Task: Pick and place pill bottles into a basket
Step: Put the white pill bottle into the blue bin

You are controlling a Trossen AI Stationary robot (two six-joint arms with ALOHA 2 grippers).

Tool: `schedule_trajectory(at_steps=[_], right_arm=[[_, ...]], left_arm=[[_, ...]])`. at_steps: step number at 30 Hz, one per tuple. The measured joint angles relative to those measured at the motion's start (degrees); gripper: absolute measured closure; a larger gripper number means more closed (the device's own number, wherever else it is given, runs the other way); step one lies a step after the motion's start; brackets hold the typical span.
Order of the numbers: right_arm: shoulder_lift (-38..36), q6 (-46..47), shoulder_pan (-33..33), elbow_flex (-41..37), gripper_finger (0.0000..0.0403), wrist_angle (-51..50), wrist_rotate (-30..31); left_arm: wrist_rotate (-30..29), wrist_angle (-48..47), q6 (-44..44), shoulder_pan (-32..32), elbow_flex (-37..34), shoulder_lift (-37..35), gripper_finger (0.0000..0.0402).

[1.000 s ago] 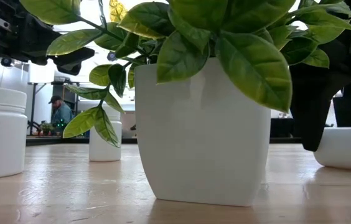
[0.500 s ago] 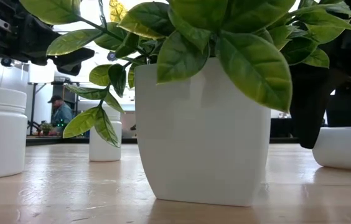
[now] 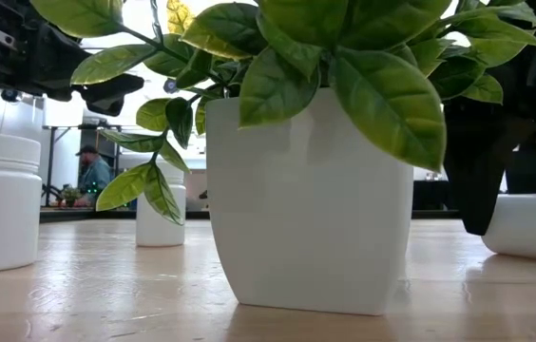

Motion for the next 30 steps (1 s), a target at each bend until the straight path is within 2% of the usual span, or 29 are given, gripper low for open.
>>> schedule_trajectory(at_steps=[10, 30], right_arm=[[0.0, 0.0, 1.0, 0.0, 0.0108, 0.0, 0.0], [0.0, -3.4, 1.4, -0.2, 0.0143, -2.5, -0.6]], left_arm=[[0.0, 0.0, -0.1, 0.0, 0.2, 0.0, 0.0214], [-1.0, 0.0, -1.4, 0.0, 0.3, -0.1, 0.0214]])
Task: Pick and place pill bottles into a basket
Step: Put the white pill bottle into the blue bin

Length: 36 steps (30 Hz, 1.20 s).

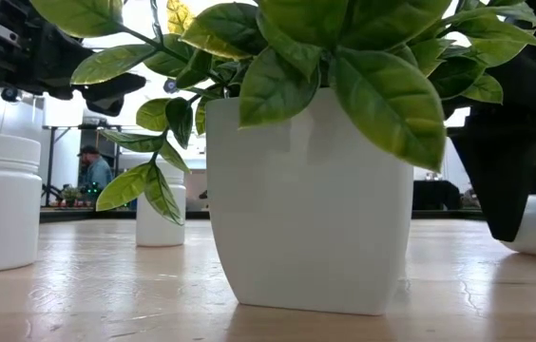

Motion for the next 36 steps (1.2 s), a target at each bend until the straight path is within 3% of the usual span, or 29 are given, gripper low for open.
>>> schedule_trajectory(at_steps=[11, 19, 36], right_arm=[[0.0, 0.2, 0.5, -0.3, 0.0241, 0.4, 0.7], [-0.1, 1.8, 0.6, -0.3, 0.0242, 1.7, 2.4], [-1.6, 21.1, 0.6, 3.7, 0.0244, 0.1, 11.5]], left_arm=[[0.0, 0.0, 0.0, 0.0, 0.0, 0.0, 0.0214], [0.0, 0.0, 0.0, 0.0, 0.0, 0.0, 0.0214], [0.0, 0.0, 0.0, 0.0, 0.0, 0.0, 0.0214]])
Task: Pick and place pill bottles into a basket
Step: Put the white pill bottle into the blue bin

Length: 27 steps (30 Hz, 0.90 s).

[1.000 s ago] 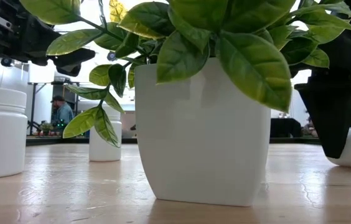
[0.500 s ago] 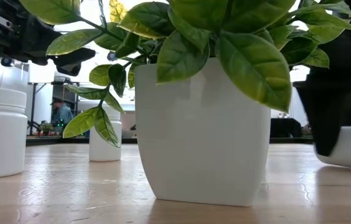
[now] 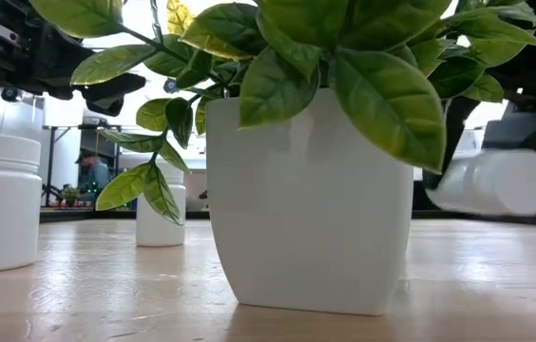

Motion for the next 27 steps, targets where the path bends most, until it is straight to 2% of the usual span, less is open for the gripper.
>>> schedule_trajectory(at_steps=[5, 9, 18, 21, 27], right_arm=[[-1.3, 5.2, 0.0, 1.3, 0.0244, -4.5, 2.7], [-3.3, 13.3, -0.4, 3.0, 0.0244, -7.9, 5.6], [-8.3, 29.5, -2.4, 4.6, 0.0243, -8.4, 13.4], [-9.4, 34.1, -3.4, 4.7, 0.0243, -8.4, 16.2], [-11.6, 45.8, -6.1, 4.7, 0.0243, -8.4, 17.9]], left_arm=[[0.0, 0.0, 0.0, 0.0, 0.0, 0.0, 0.0214], [0.0, 0.0, 0.0, 0.0, 0.2, 0.0, 0.0214], [0.0, -0.1, 0.6, 0.0, 0.2, 0.1, 0.0214], [0.0, 0.0, 3.3, 0.0, 1.0, 0.1, 0.0214], [0.0, 0.0, 13.3, 0.0, 4.2, 0.1, 0.0214]])
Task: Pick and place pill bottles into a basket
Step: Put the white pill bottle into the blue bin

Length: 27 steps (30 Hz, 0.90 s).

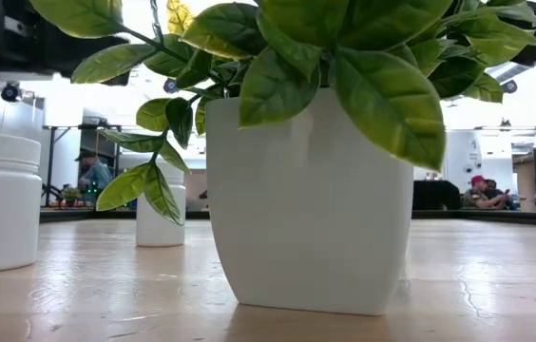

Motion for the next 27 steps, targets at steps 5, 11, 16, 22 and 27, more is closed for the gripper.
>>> schedule_trajectory(at_steps=[5, 11, 16, 22, 27], right_arm=[[-1.5, 4.0, -1.7, 0.0, 0.0244, 0.2, 1.5], [-1.8, 5.2, -5.7, 1.0, 0.0241, 0.3, 1.1], [-1.7, 7.3, -9.6, 4.0, 0.0243, 0.3, 0.9], [-1.7, 5.4, -13.3, 8.8, 0.0241, 0.4, 0.6], [-1.7, 4.1, -15.4, 12.2, 0.0244, 0.3, -2.0]], left_arm=[[0.0, -0.8, 6.5, 0.0, 4.3, 0.4, 0.0214], [-2.3, -12.0, 17.6, 0.0, 12.6, 4.3, 0.0214], [-12.6, -18.3, 26.3, 0.0, 17.6, 11.3, 0.0214], [-24.3, -18.4, 36.6, 0.0, 22.6, 19.8, 0.0214], [-24.3, -17.9, 42.8, 0.0, 28.9, 24.6, 0.0214]])
